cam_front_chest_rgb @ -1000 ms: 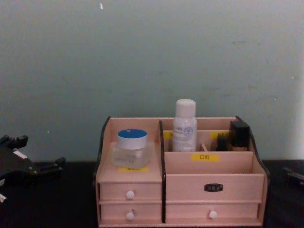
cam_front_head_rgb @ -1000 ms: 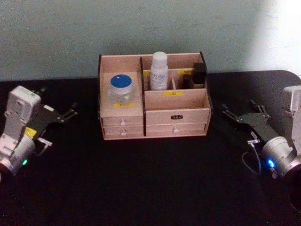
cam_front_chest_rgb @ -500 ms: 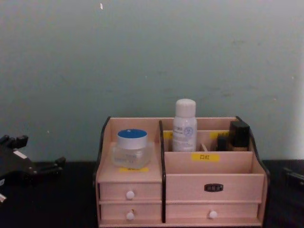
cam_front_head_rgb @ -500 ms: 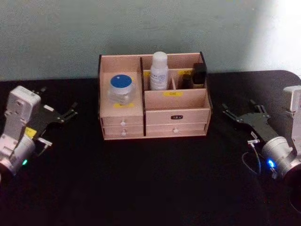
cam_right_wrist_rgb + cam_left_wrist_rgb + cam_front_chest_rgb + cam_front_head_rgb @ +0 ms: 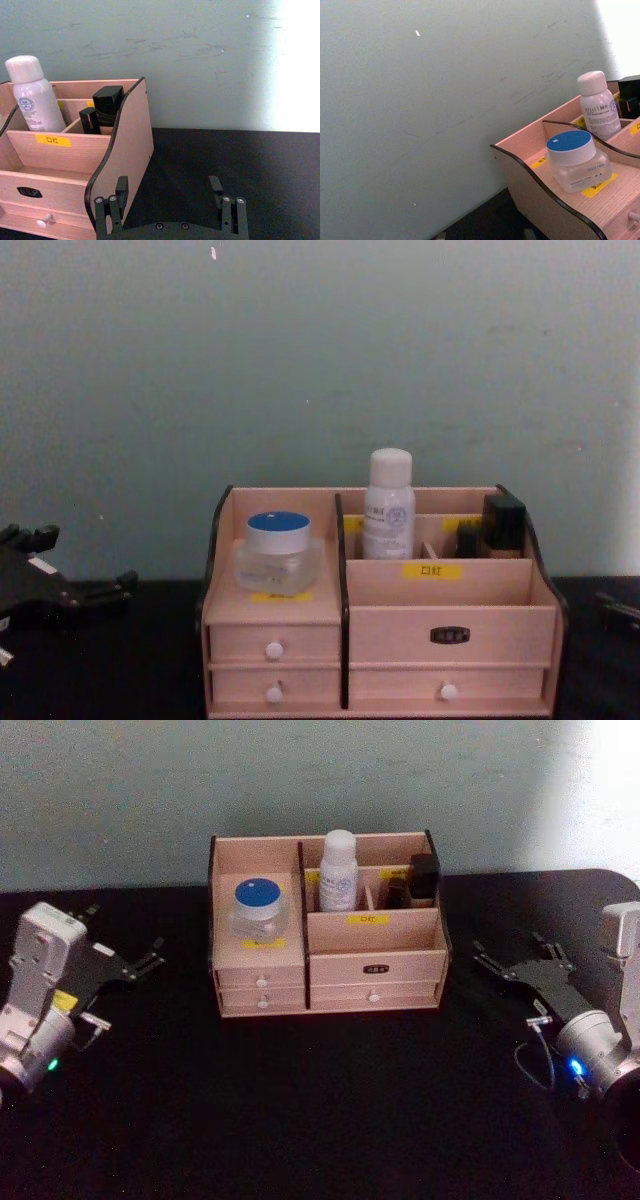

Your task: Pick up the facial cleanser and watermelon frost from the table and place them into the tiered storage box.

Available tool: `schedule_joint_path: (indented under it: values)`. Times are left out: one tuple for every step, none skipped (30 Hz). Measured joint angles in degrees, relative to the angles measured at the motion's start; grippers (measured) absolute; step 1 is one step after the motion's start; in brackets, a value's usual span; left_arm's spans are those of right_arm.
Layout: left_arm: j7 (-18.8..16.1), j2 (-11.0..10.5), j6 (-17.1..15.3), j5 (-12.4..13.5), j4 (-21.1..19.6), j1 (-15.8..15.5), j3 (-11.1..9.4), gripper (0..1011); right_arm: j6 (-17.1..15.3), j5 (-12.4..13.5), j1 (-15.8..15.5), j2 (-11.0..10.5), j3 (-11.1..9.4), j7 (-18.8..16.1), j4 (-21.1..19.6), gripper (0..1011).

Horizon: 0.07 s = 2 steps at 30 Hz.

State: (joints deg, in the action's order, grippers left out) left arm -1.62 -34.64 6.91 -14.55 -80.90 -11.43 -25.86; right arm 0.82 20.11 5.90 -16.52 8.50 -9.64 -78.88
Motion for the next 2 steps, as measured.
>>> schedule_joint_path:
  values:
    - [0.0, 0.0, 0.0, 0.0, 0.0, 0.0, 0.0, 1001, 0.0, 0.0, 0.0, 0.0, 0.0, 0.0, 0.0, 1002]
    - [0.0, 0.0, 0.0, 0.0, 0.0, 0.0, 0.0, 1001, 0.0, 0.0, 0.0, 0.0, 0.0, 0.0, 0.0, 1003]
